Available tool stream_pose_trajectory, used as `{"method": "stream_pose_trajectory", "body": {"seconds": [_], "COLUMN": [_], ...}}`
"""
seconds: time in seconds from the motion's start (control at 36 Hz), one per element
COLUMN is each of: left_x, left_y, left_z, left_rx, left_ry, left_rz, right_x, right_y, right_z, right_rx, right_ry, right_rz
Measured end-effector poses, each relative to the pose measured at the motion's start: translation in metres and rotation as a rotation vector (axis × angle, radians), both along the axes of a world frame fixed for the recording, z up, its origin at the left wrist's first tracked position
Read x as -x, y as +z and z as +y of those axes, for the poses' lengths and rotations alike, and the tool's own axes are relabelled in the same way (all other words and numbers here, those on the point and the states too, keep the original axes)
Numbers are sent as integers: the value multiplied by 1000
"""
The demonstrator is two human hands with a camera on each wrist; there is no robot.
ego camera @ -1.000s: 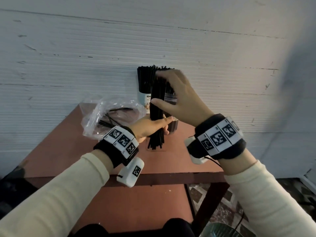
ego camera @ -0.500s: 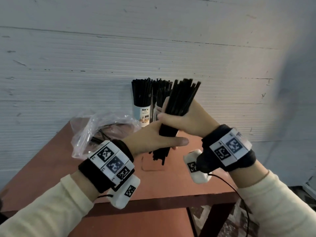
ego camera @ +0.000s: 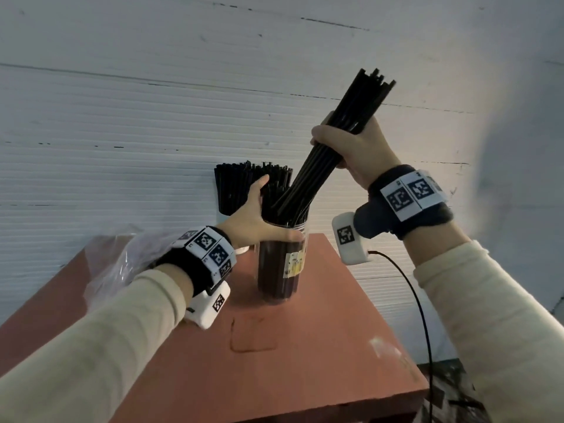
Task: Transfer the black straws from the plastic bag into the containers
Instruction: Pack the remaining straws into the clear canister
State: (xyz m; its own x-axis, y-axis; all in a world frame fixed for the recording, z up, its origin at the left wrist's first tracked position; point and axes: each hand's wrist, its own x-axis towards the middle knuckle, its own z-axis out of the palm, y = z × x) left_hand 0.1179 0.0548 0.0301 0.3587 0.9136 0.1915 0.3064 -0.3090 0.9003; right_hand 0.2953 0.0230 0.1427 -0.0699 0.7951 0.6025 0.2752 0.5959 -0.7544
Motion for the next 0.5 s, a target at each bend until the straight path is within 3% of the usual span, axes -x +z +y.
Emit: {"method": "stream_pose_trajectory", "body": {"seconds": [0.31, 0.5], "left_x": [0, -7], "left_y": [-12, -14], "left_z": [16, 12], "left_rx": [-55, -108], "left_ry": [-127, 33], "left_rz": [-10, -64], "right_x": [9, 16], "right_y": [0, -5], "right_z": [15, 20], "right_rx": [-147, -168], "right_ry": [-58, -67], "right_rz": [-160, -185]}}
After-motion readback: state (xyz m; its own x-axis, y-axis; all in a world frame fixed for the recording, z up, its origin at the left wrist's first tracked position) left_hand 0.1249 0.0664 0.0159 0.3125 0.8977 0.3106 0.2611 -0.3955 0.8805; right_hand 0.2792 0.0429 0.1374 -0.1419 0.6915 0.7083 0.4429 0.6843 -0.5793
